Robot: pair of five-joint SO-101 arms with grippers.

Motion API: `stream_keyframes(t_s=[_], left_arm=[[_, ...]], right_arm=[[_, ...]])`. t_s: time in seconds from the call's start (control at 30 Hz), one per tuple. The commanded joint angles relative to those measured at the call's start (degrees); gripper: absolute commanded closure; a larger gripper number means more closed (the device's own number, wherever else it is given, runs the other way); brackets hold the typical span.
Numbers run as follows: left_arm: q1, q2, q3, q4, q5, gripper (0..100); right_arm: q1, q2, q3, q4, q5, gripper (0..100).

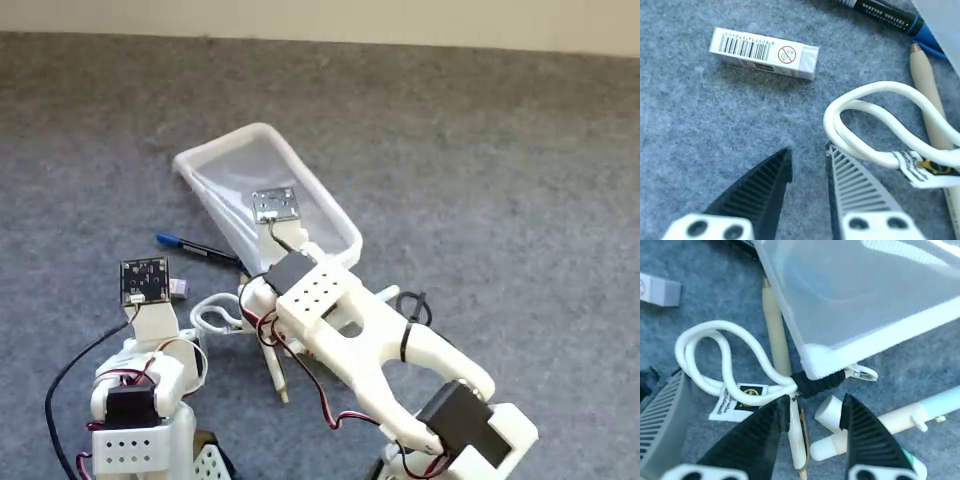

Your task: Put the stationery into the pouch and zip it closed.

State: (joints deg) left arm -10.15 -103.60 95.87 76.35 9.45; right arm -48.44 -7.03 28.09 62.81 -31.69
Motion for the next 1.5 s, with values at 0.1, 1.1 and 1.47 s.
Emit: stream_keyframes(t_s=[0.1, 1.1, 1.47], left_arm=[[-0.5, -0.4, 1.3, 0.2, 0.4, 88], [-0.5, -0.4, 1.3, 0.2, 0.4, 88], [-0.5, -0.4, 1.3, 0.2, 0.4, 88]], right_arm=[[0.8, -0.4, -2.6, -3.0, -5.3, 83.2], [3.3, 24.7, -19.3, 5.9, -13.0, 83.6], [5.8, 25.2, -19.6, 6.0, -8.4, 99.4]])
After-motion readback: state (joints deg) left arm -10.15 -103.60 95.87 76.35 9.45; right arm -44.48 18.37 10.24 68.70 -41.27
